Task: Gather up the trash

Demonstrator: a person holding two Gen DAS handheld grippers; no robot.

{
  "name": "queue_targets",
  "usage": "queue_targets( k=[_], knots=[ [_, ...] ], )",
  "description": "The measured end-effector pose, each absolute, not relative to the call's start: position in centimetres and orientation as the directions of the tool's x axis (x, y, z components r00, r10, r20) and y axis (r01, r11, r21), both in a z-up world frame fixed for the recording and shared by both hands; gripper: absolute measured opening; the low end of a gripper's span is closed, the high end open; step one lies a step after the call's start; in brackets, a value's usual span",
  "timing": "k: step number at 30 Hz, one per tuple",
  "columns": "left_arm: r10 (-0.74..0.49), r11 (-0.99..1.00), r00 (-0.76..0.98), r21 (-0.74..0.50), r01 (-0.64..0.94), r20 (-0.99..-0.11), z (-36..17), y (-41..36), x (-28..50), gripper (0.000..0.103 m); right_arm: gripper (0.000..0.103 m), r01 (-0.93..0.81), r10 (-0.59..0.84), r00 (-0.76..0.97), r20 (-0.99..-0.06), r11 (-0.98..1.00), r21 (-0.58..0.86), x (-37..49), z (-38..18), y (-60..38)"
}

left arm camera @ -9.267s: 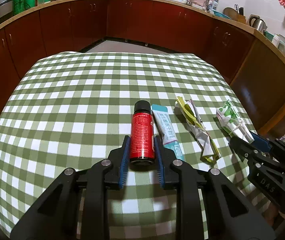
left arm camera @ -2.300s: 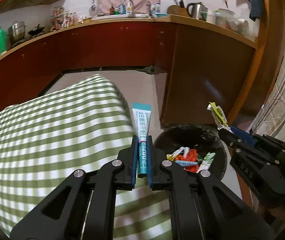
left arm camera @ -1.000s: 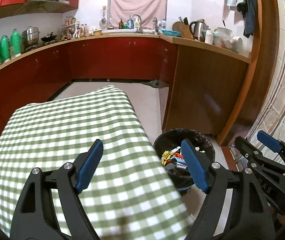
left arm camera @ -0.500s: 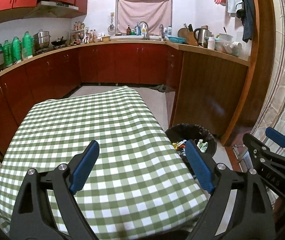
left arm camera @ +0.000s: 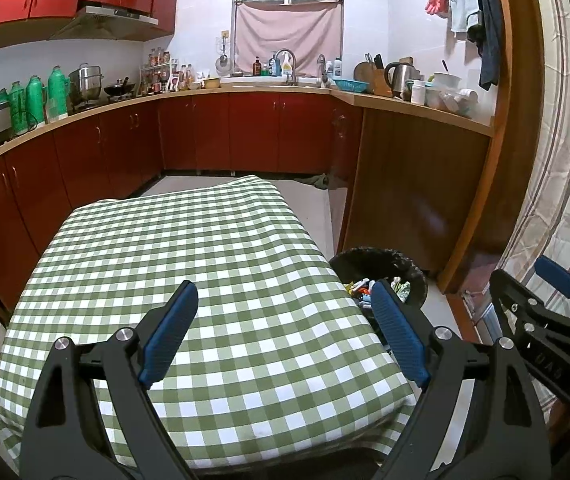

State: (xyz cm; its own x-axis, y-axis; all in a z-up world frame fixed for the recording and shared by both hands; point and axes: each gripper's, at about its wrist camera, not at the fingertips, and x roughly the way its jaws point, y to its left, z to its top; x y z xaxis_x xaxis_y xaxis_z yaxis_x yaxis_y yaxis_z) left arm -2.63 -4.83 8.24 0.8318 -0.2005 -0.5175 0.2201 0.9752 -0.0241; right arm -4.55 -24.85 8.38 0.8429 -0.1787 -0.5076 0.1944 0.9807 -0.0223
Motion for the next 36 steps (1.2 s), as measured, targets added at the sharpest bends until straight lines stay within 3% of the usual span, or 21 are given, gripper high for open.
queue_targets(
  k=[36],
  knots=[
    [-0.207,0.975,0.825,-0.038,0.22,-0.525,8.03,-4.64,-2.66,0.086,0.069,0.209,-0.195,0.842,-0.503,0.977,-0.03,-4.83,8.42,-25.15]
  ],
)
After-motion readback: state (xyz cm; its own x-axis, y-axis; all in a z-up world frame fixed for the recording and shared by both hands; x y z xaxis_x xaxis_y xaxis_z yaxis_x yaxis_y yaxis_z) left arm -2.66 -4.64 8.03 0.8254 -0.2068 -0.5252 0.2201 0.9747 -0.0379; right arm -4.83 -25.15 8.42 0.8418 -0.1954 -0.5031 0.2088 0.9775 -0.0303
